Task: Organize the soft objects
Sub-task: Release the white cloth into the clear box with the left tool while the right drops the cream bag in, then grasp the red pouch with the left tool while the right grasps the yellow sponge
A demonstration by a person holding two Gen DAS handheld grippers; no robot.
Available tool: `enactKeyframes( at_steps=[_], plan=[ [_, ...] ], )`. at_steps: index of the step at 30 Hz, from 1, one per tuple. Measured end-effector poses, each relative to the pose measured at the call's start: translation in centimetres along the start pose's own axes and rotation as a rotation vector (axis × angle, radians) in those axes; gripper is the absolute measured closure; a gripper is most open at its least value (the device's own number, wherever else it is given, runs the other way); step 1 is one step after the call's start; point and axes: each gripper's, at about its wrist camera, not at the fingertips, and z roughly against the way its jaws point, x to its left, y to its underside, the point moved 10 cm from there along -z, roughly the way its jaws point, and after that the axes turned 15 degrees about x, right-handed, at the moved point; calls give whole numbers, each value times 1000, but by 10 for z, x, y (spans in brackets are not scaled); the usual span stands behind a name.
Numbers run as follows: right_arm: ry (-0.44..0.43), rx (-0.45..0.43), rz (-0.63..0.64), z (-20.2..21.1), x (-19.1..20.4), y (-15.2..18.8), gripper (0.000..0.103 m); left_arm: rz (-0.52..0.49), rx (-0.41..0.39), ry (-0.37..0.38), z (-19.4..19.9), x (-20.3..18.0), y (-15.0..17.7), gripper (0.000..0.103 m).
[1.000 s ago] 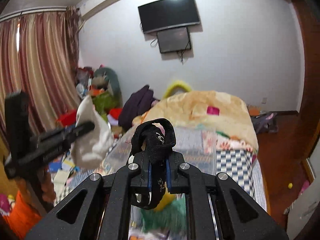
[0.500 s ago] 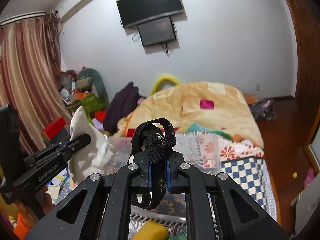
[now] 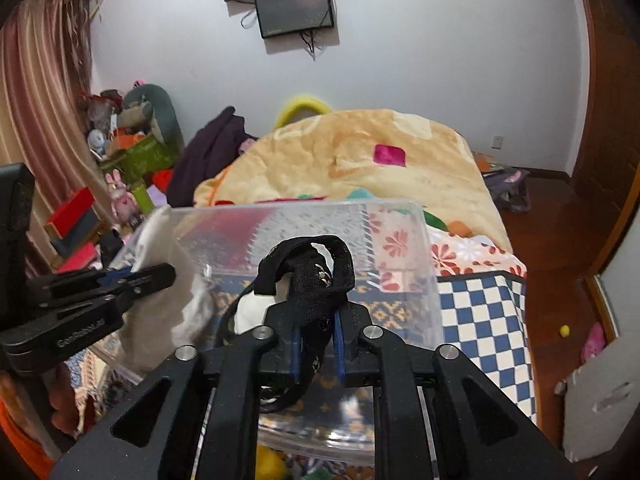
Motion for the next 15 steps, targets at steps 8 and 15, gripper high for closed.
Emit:
enactKeyframes(
  at_steps=[8,15],
  plan=[
    [15,-46,19,29,-3,9,49,-38,-81,-24,34,-6,3,52],
    [1,-106,50,62,5,13,43,-52,-186,-49,80,-7,8,33]
  ],
)
